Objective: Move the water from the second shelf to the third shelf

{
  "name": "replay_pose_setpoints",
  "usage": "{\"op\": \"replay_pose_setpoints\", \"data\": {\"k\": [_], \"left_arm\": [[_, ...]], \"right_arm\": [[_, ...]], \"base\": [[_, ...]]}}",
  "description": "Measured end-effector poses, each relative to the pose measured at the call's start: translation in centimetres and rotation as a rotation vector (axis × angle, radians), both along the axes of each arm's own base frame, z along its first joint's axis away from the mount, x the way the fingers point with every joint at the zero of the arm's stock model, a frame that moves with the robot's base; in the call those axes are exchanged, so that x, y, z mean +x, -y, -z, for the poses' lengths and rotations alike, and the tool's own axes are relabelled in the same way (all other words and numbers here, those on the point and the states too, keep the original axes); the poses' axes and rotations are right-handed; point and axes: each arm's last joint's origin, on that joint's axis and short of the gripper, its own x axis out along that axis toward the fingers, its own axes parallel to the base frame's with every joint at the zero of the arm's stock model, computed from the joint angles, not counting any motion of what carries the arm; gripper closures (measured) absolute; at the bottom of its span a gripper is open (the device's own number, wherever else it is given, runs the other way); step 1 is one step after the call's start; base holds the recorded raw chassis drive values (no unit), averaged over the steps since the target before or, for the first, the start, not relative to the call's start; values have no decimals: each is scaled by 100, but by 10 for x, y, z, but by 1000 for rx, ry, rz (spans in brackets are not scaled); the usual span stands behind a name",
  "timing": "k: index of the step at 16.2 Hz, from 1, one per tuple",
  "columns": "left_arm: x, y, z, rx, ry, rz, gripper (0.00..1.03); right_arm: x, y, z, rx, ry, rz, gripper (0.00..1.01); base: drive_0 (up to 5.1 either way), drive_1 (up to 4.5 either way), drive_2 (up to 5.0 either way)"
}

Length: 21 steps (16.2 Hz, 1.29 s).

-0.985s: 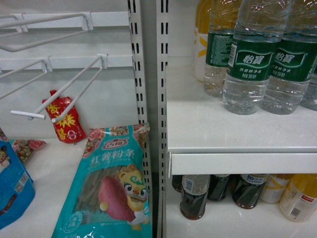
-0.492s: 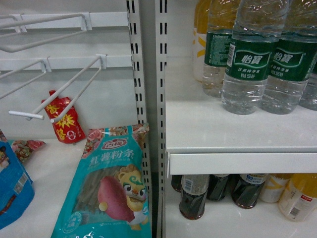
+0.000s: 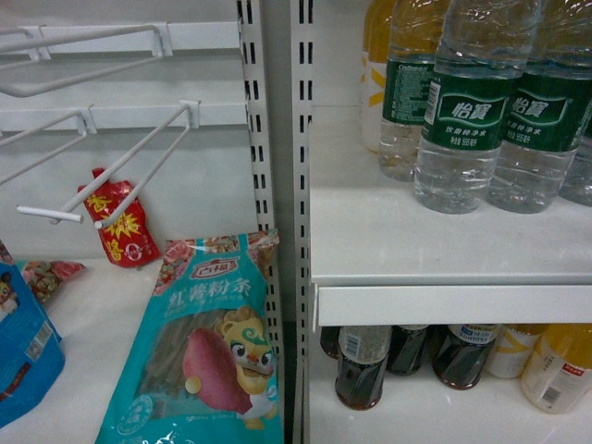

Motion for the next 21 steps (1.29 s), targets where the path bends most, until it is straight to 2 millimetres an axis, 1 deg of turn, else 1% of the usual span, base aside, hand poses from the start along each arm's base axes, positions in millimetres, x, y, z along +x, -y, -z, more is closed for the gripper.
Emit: {"op": "replay_pose_setpoints", "data": {"k": [3, 6, 14, 20, 21], "left_arm": [[0, 0, 0, 0, 0, -1, 5], [0, 0, 0, 0, 0, 0, 5], [0, 0, 0, 0, 0, 0, 5], [0, 0, 0, 0, 0, 0, 5], [0, 0, 0, 0, 0, 0, 5]], "right_arm": [[22, 0, 9, -20, -43, 5, 62], [35, -4, 11, -21, -50, -7, 62], [51, -11, 14, -28, -42, -21, 62], [54, -11, 15, -31, -42, -22, 62], [54, -10, 16, -29, -48, -24, 48]], "base": [[0, 0, 0], [0, 0, 0], [0, 0, 0], [0, 0, 0], [0, 0, 0]]}}
